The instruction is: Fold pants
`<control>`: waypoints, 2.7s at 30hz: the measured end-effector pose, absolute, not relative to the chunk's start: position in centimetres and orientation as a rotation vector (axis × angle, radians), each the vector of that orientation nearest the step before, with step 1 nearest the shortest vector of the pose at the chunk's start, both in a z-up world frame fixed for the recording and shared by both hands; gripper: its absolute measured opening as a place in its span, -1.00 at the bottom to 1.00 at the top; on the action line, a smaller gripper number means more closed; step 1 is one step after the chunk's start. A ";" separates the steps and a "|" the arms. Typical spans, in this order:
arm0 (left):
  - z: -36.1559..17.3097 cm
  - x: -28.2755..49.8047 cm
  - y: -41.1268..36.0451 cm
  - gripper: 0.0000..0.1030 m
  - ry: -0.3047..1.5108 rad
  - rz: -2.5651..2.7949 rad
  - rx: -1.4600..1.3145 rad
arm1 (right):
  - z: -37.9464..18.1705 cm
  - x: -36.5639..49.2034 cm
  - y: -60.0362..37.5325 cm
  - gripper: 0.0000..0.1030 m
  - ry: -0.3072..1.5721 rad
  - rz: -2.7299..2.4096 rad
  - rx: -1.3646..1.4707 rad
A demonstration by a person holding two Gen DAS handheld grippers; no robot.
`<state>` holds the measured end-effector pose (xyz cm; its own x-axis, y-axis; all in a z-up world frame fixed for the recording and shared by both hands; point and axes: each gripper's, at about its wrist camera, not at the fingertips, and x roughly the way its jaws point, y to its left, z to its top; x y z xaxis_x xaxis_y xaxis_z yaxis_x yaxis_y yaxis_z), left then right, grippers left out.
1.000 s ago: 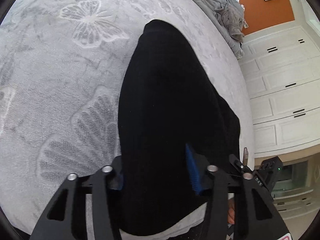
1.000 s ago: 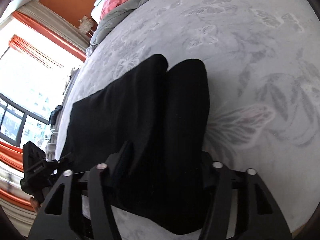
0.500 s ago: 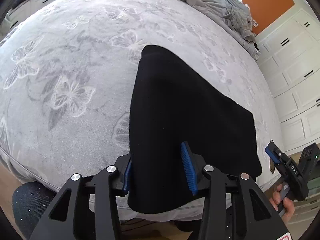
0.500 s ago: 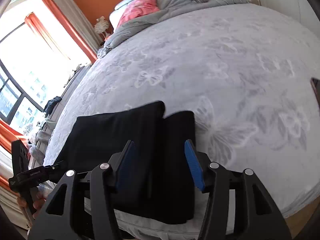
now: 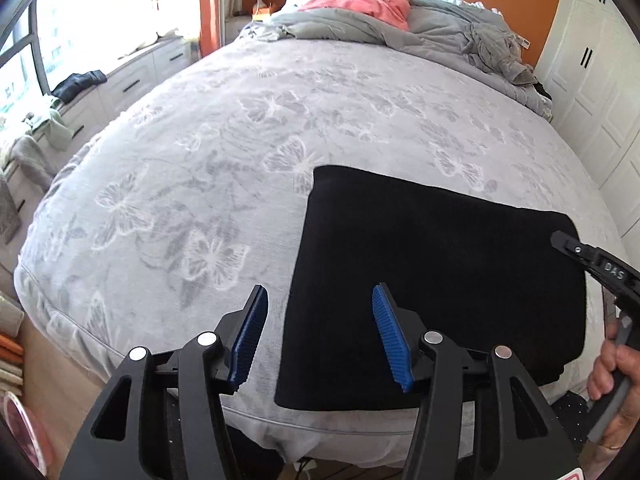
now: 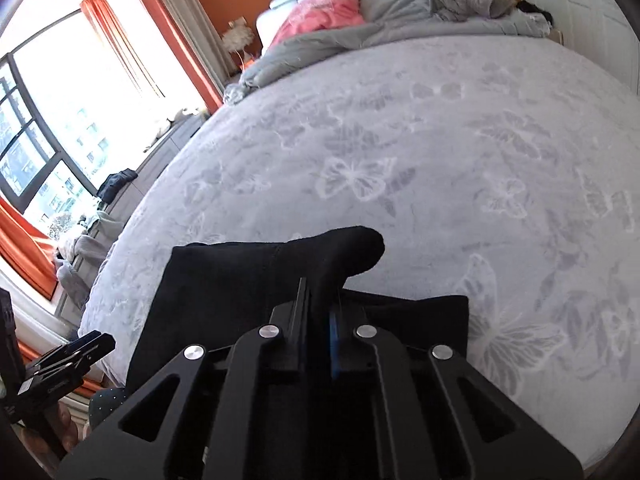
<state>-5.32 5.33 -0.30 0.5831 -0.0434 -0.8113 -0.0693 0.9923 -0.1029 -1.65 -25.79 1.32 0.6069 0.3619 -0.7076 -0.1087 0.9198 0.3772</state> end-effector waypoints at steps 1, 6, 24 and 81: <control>0.0 -5.4 5.3 0.17 0.934 0.013 -0.123 | 1.4 -1.9 -25.7 -0.85 0.875 0.251 0.290; -0.9 -5.0 4.7 0.27 0.979 -0.034 -0.130 | -4.2 -1.7 -26.6 -0.68 1.021 0.076 0.189; -2.2 -6.3 2.4 0.27 1.014 -0.039 -0.059 | -0.7 -8.7 -27.1 -0.70 0.899 0.263 0.320; -5.8 -7.2 7.3 -0.19 1.134 -0.329 -0.490 | -4.3 -10.1 -28.0 -0.22 0.998 0.310 0.546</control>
<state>-7.21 7.34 -5.78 0.3924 -0.4886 -0.7793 0.0042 0.8482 -0.5296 -10.12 -27.96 -4.25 0.5142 0.4855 -0.7071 -0.0011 0.8248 0.5655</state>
